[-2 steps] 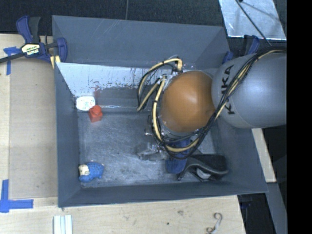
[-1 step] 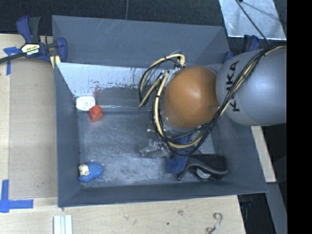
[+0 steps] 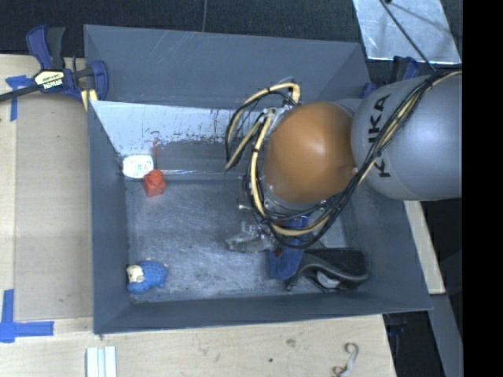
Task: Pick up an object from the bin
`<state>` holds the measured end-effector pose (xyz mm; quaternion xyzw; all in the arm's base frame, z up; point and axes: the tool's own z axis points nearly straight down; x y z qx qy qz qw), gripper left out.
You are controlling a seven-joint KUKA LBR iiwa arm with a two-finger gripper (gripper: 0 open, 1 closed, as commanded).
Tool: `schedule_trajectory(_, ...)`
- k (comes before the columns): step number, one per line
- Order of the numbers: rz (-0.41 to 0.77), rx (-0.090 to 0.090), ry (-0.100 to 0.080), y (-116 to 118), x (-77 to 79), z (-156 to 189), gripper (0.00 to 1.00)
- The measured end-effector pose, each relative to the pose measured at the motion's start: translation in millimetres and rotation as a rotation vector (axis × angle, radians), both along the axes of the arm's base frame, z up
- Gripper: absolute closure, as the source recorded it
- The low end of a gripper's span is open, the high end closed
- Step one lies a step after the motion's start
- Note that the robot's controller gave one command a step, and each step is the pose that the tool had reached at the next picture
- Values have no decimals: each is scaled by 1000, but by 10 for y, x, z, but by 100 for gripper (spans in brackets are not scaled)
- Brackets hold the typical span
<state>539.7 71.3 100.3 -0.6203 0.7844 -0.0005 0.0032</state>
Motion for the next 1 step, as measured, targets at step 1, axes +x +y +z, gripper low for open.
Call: schedule_trajectory(1,-5,0,0,6,11,114,100)
